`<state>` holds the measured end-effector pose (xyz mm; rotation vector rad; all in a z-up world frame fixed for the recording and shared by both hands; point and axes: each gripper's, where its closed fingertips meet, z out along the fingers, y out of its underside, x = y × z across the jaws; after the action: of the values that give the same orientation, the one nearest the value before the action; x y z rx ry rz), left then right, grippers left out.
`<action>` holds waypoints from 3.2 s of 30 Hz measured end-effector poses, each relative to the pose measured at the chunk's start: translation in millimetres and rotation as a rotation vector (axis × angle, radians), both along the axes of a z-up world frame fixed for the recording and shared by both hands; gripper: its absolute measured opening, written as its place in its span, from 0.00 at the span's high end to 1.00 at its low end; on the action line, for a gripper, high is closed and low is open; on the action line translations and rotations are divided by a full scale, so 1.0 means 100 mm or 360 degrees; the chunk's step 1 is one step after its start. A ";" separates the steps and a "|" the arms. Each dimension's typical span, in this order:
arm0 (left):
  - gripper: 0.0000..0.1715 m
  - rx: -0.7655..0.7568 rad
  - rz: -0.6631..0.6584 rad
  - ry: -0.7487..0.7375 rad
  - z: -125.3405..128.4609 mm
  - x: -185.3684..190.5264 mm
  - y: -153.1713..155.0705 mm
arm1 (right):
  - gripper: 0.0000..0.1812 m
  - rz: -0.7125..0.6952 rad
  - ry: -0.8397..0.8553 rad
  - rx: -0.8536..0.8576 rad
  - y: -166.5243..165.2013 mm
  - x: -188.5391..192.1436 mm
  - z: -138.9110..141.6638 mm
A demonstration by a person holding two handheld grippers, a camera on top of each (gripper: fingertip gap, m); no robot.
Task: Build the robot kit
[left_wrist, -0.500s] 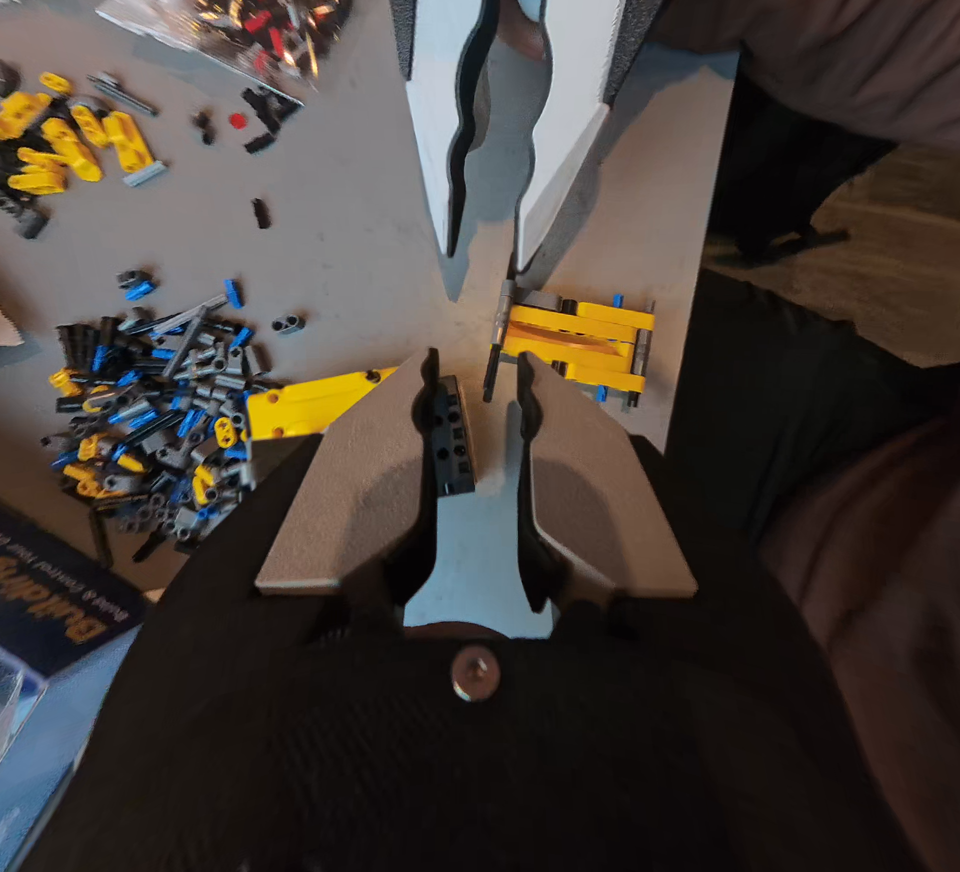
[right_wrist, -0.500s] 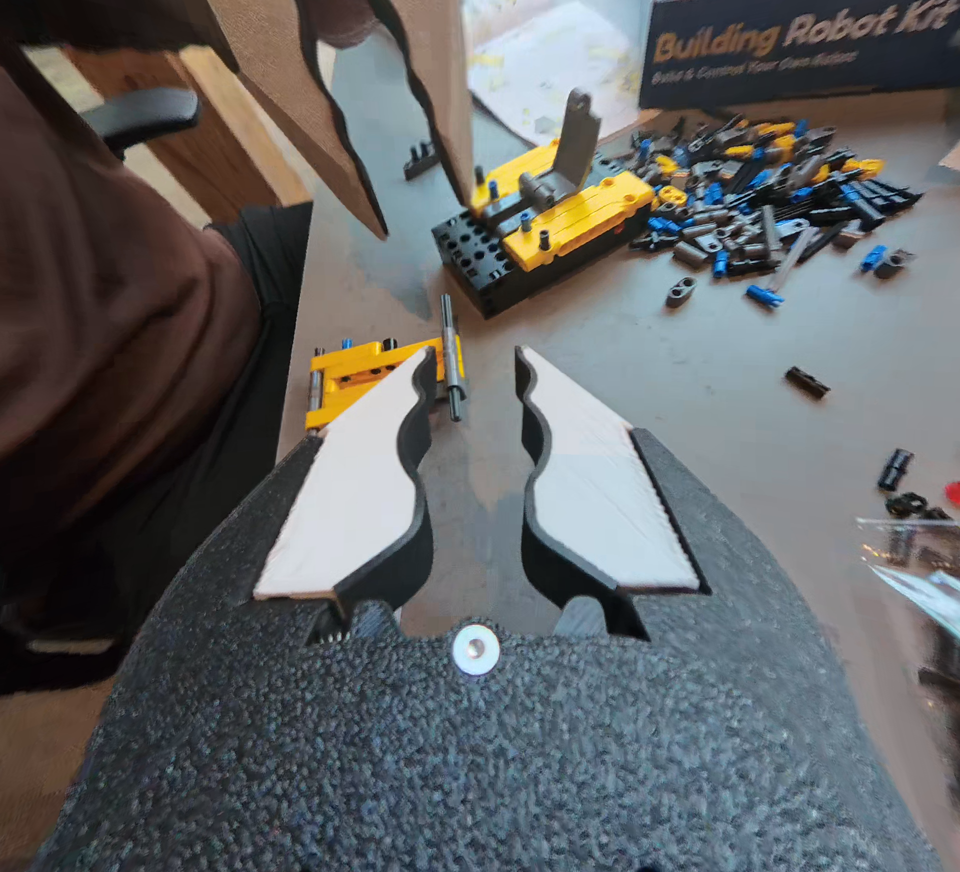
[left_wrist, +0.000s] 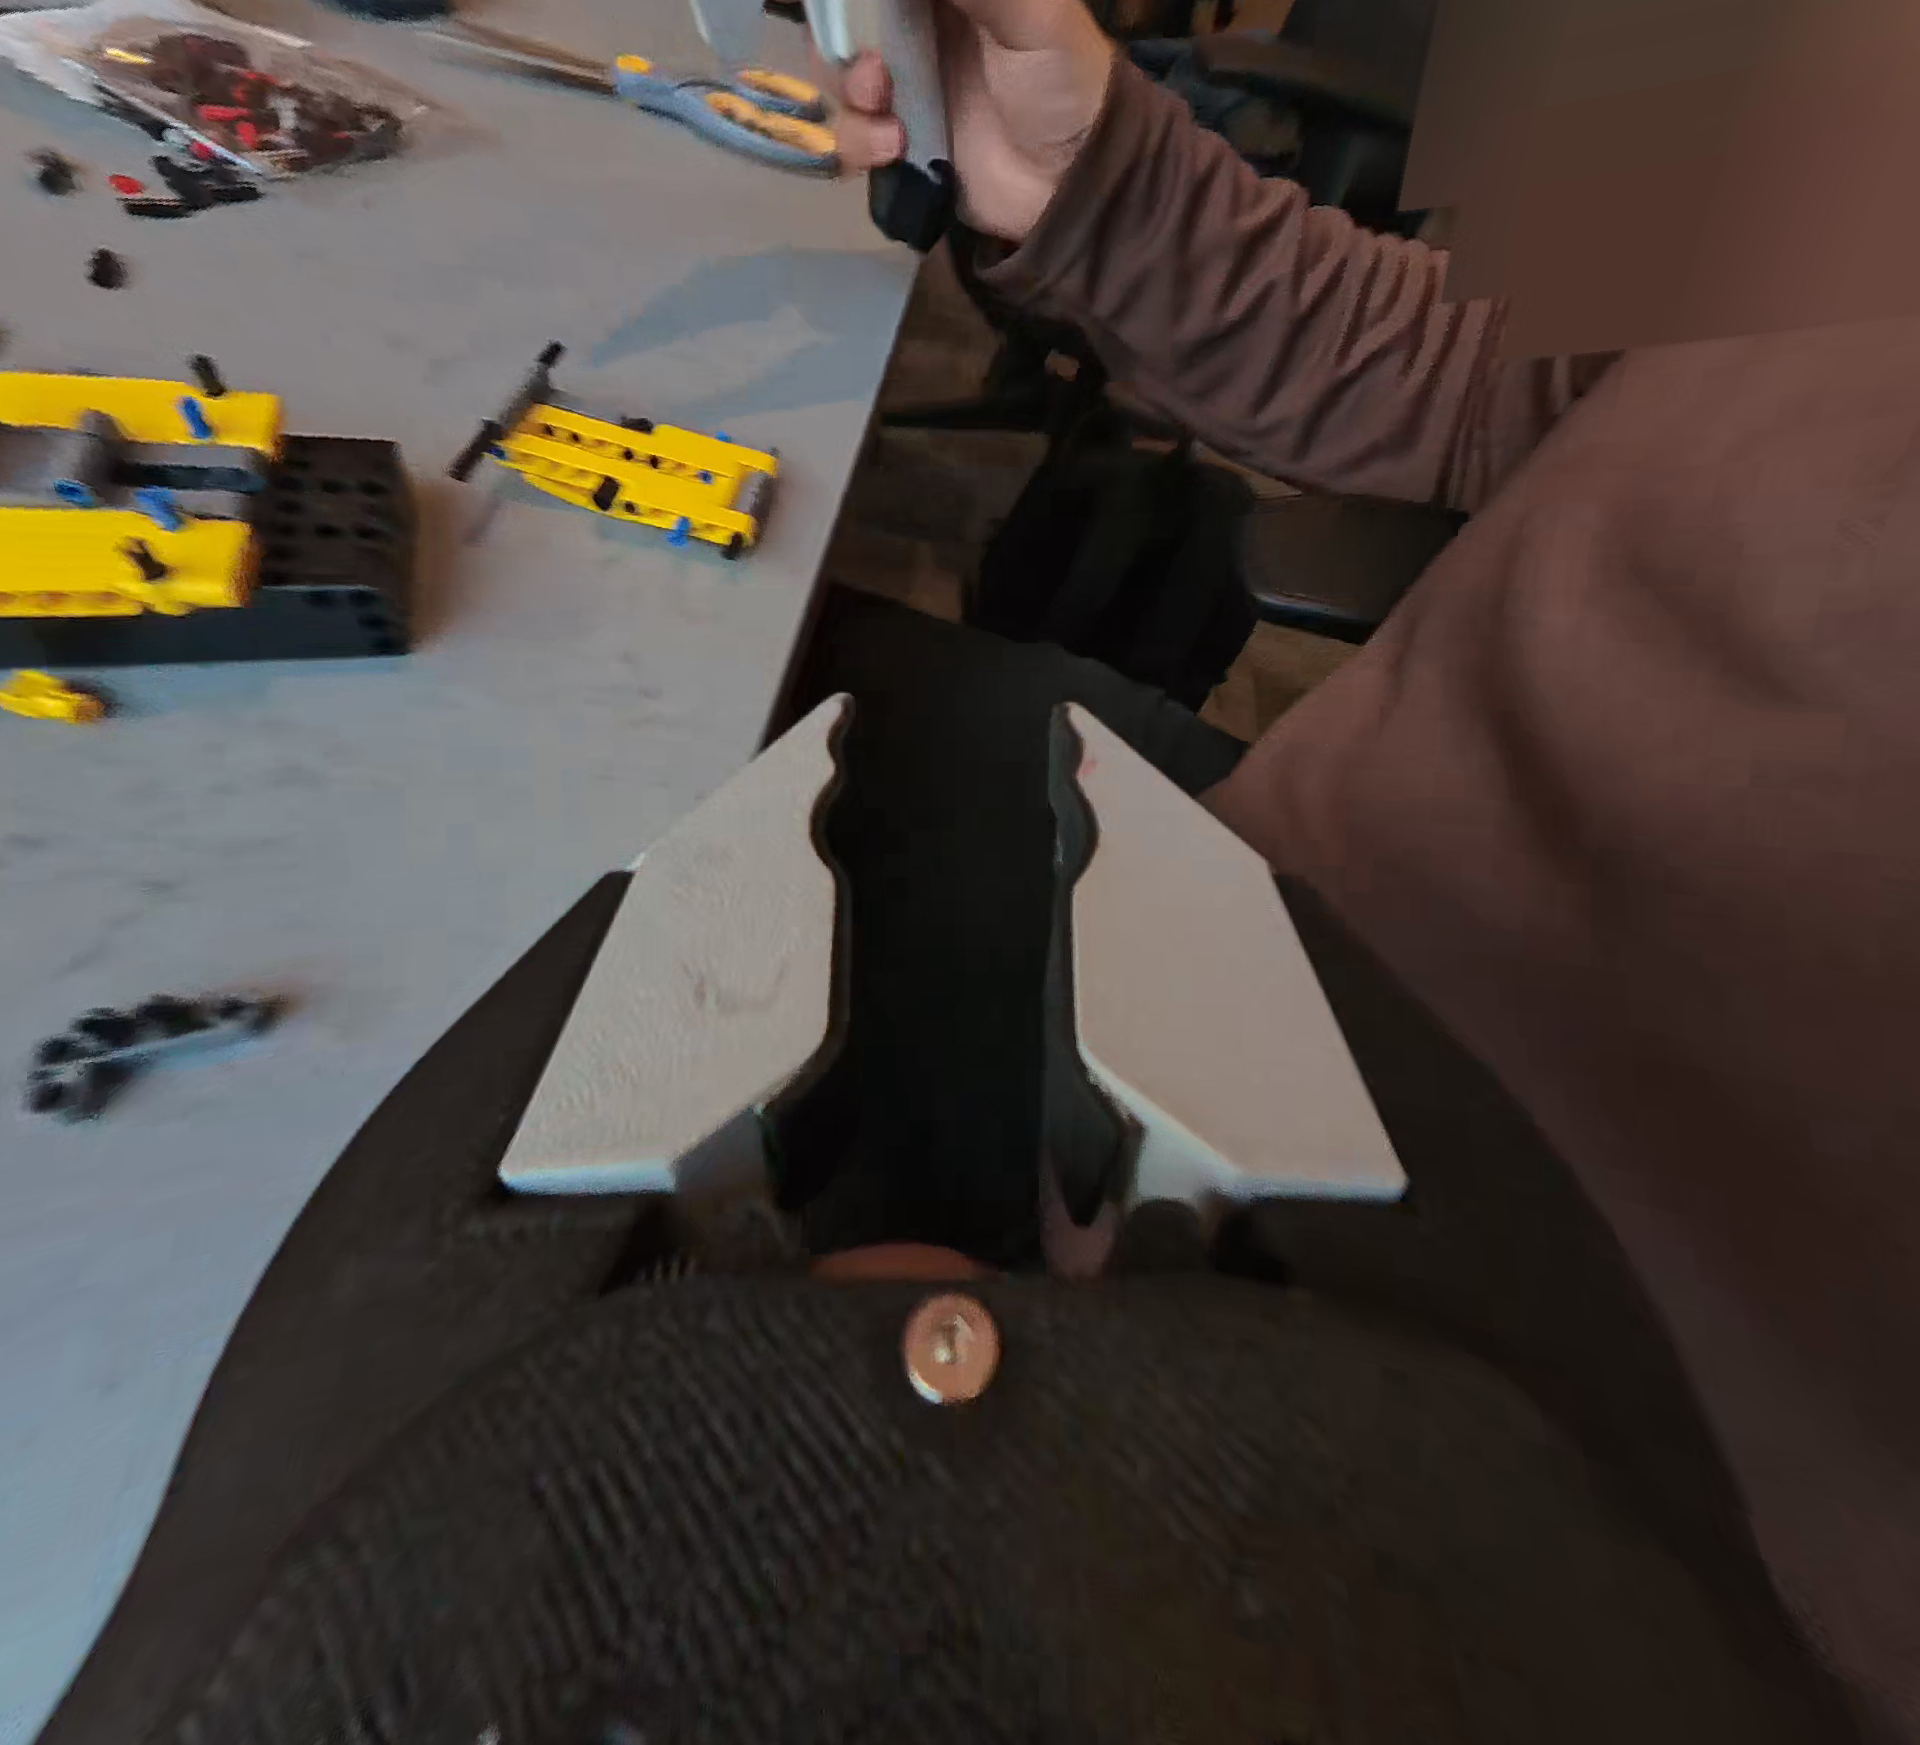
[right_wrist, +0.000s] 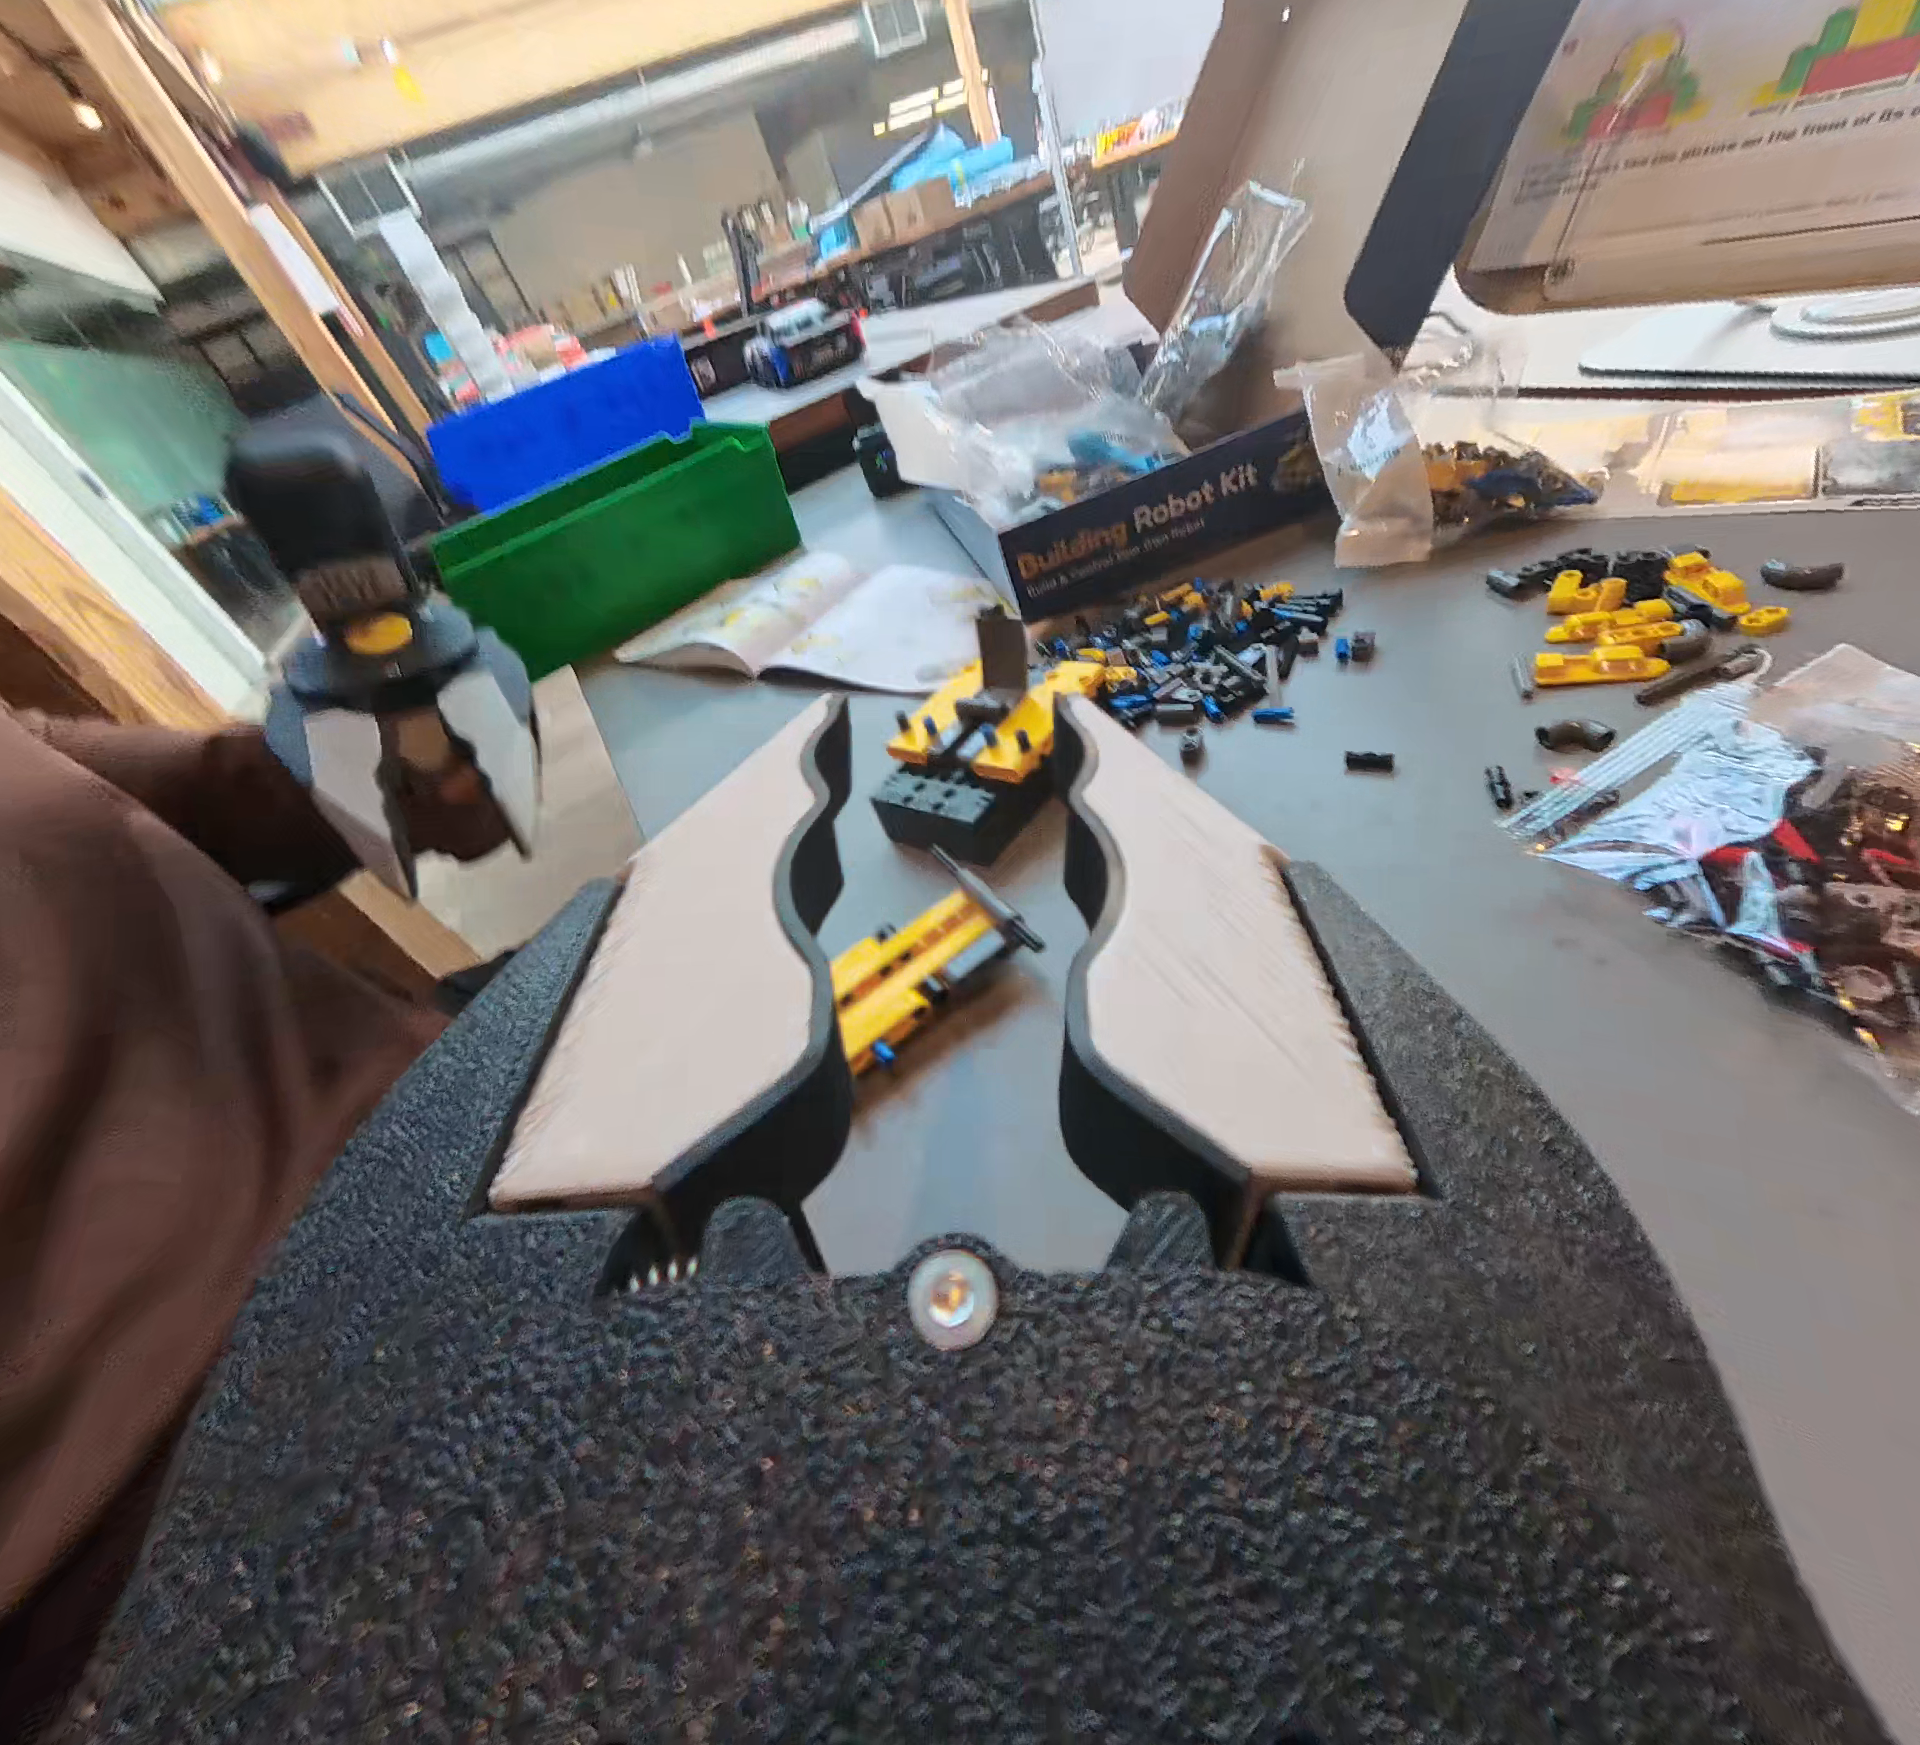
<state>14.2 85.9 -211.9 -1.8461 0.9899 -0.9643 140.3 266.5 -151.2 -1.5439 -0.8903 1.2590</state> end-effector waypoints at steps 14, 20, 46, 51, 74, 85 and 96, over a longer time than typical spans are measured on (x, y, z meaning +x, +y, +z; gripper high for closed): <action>0.84 0.0158 0.0067 -0.0069 -0.50 0.02 -0.51 | 0.80 -0.0465 0.0154 -0.0135 -0.89 -0.68 0.07; 0.84 0.0112 0.0072 0.0017 -0.65 -0.02 -0.51 | 0.83 -0.0358 -0.0008 0.0171 -1.36 -1.29 -0.17; 0.87 0.0260 0.0131 0.0574 -1.12 0.20 -1.00 | 0.80 -0.0023 -0.0324 0.0338 -2.48 -1.46 -0.49; 0.87 0.0136 0.0090 0.0675 -1.37 0.20 -1.06 | 0.77 -0.0114 -0.0399 0.0289 -2.33 -1.43 -0.59; 0.88 0.0250 0.0342 0.1311 -1.69 -0.90 -0.89 | 0.61 -0.0925 -0.0716 0.0086 -0.81 -0.40 -0.73; 0.88 0.0076 0.0410 0.1329 -1.86 -1.07 -0.84 | 0.56 -0.0835 -0.0976 0.0043 -0.79 -0.61 -1.10; 0.88 0.0056 0.0380 0.1358 -1.90 -1.00 -0.89 | 0.58 -0.0977 -0.1059 0.0013 -0.54 -0.31 -1.14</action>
<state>-85.7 -3.4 -401.9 -2.3201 1.2014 0.0283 109.3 212.6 -265.5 -2.0604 -0.7154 0.2968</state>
